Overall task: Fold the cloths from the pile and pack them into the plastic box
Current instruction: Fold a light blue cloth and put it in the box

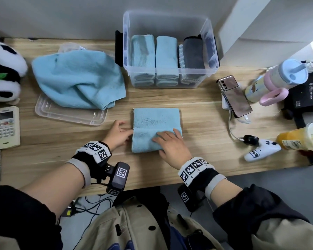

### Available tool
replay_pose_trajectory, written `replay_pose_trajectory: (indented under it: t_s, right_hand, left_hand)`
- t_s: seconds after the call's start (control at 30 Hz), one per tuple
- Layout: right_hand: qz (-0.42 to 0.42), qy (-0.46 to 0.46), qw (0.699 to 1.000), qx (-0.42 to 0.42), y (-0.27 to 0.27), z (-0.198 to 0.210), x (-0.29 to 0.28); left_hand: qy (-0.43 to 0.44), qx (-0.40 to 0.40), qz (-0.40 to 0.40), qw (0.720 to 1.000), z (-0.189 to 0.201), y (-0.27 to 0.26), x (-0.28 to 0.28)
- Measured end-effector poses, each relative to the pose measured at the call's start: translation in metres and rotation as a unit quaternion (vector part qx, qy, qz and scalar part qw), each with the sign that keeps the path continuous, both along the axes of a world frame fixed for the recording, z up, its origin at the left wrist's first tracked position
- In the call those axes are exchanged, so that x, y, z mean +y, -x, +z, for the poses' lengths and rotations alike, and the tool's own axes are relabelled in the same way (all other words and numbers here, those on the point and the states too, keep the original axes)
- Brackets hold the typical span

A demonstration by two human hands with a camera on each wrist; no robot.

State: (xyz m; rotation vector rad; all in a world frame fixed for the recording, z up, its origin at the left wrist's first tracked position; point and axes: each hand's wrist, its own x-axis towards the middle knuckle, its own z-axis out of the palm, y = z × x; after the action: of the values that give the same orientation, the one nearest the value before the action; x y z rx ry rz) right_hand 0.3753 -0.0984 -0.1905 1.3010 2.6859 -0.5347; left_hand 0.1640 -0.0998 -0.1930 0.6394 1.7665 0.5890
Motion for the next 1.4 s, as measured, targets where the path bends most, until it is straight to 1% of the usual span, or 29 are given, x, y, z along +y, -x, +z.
replay_pose_trajectory:
  t_s: [0.1,0.17,0.2,0.27,0.33,0.4,0.43,0.5,0.57,0.67,0.83,0.93,1.03,1.1,1.17,1.27,1.3,1.4]
  right_hand:
    - [0.013,-0.024,1.000,0.009,0.002,0.002,0.000]
    - [0.020,-0.015,1.000,0.009,0.004,0.007,0.002]
    - [0.023,0.001,1.000,-0.004,0.005,0.010,0.003]
    - [0.021,0.032,0.999,-0.029,0.006,0.016,0.004]
    - [0.019,0.037,0.999,-0.035,0.008,0.022,0.004]
    - [0.018,0.042,0.998,-0.037,0.010,0.026,0.005]
    - [0.016,0.047,0.998,-0.036,0.010,0.028,0.005]
    - [0.015,0.058,0.998,-0.029,0.010,0.032,0.006]
    - [0.018,0.067,0.997,-0.017,0.010,0.035,0.006]
    - [0.010,0.086,0.996,0.002,0.009,0.040,0.010]
    - [0.003,0.147,0.989,0.005,0.007,0.047,0.023]
    - [-0.011,0.130,0.991,0.012,0.011,0.050,0.036]
    - [-0.043,0.105,0.993,0.009,0.016,0.048,0.048]
    - [-0.060,0.095,0.994,0.000,0.020,0.044,0.055]
    - [-0.072,0.090,0.993,-0.011,0.024,0.040,0.060]
    - [-0.094,0.070,0.993,-0.032,0.029,0.034,0.065]
    - [-0.108,0.063,0.992,-0.037,0.030,0.032,0.066]
    - [-0.149,0.061,0.986,-0.045,0.028,0.026,0.069]
  left_hand:
    - [0.006,-0.014,0.049,0.999,0.002,0.007,-0.001]
    - [0.019,-0.032,0.062,0.997,0.003,0.009,-0.001]
    - [0.022,-0.033,0.057,0.998,0.005,0.008,-0.002]
    - [-0.003,-0.005,0.015,1.000,0.006,0.006,-0.003]
    - [-0.087,0.032,-0.042,0.995,0.006,0.004,-0.005]
    - [-0.177,0.031,-0.111,0.977,0.008,0.002,-0.006]
    - [-0.196,0.020,-0.156,0.968,0.008,-0.001,-0.006]
    - [-0.184,-0.008,-0.237,0.954,0.007,-0.007,-0.005]
    - [-0.161,-0.019,-0.266,0.950,0.003,-0.010,-0.003]
    - [-0.117,-0.028,-0.247,0.962,0.001,-0.010,-0.001]
    - [-0.077,-0.050,-0.201,0.975,0.003,-0.007,-0.001]
    - [-0.073,-0.066,-0.153,0.983,0.007,-0.008,-0.003]
    - [-0.074,-0.083,-0.069,0.991,0.011,-0.010,-0.006]
    - [-0.077,-0.108,-0.032,0.991,0.012,-0.009,-0.008]
    - [-0.082,-0.105,-0.034,0.991,0.012,-0.007,-0.012]
    - [-0.087,-0.040,-0.094,0.991,0.002,-0.001,-0.016]
    - [-0.083,-0.024,-0.099,0.991,-0.001,0.001,-0.016]
    - [-0.068,-0.008,-0.065,0.996,-0.004,0.001,-0.012]
